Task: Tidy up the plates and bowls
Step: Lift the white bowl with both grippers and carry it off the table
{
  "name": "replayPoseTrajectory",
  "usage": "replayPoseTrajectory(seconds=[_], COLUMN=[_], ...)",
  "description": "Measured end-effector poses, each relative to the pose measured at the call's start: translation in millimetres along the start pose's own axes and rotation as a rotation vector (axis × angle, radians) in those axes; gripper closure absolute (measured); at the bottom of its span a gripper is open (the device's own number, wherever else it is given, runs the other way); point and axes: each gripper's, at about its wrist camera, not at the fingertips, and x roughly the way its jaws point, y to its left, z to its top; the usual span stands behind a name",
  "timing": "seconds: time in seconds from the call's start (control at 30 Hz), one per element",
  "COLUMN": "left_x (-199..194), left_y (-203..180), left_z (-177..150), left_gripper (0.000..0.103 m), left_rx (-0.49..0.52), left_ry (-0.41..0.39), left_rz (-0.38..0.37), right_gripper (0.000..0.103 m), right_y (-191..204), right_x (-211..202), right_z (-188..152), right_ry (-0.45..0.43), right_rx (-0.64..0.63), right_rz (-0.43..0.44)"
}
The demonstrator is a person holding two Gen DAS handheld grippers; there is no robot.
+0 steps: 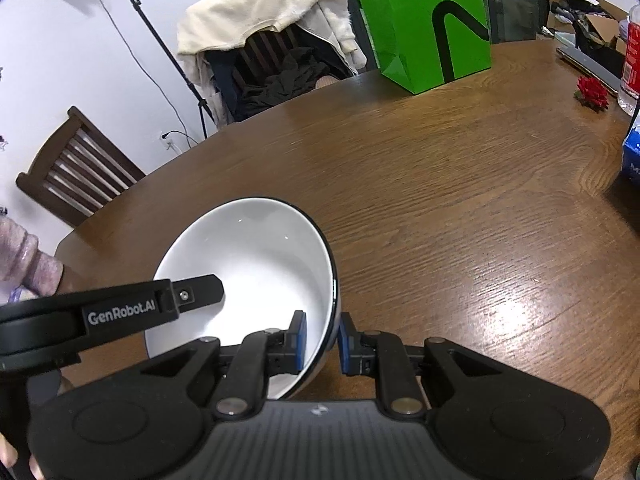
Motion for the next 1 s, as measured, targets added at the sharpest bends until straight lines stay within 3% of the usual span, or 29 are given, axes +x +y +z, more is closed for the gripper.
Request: replayPoseTrajectory(seconds=[1.0], left_x=[-87.1], left_y=[10.7], left_z=[-68.7], left_gripper=[0.091], left_rx=[-0.092], left_ry=[-0.074], left_rz=[0.066], right_gripper=[0.088], right_y=[27.9], right_x=[-63.8], right_z=[-45.9], right_ry=[-0.005], right_rx=[-0.119], right_rz=[0.078])
